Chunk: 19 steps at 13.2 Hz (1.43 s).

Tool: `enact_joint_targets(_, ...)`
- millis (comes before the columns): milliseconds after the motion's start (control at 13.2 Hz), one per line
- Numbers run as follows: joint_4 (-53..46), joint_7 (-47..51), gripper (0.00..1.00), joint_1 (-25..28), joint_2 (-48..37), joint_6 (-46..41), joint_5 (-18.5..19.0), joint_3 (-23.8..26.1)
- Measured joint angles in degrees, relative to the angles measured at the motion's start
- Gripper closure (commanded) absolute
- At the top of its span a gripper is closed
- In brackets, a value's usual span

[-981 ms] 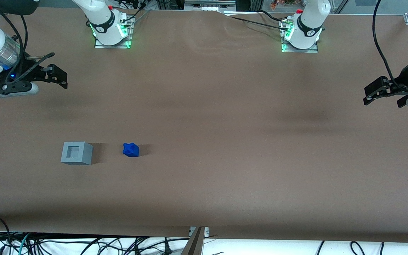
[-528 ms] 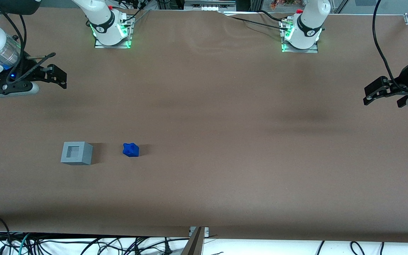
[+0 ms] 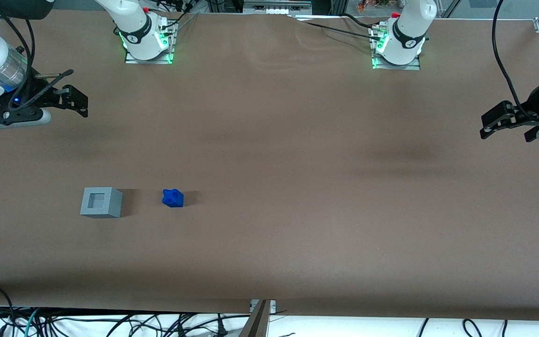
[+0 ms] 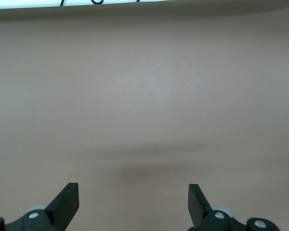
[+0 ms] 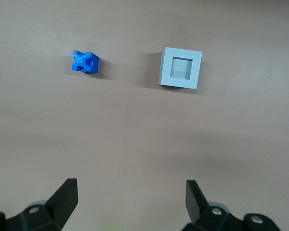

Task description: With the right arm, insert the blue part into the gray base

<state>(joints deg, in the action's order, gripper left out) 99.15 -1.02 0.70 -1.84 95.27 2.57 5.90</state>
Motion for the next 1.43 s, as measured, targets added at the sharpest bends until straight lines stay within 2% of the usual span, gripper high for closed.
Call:
enact_joint_targets(981,0.0,2.1,0.01,0.0,0.3,0.9,0.0,0.3)
enact_joint_targets(1208,0.2,6.1,0.01,0.1,3.4,6.4,0.0,1.6)
enact_joint_targets(1434,0.6,13.8,0.01,0.3,10.7,15.7,0.0,5.4)
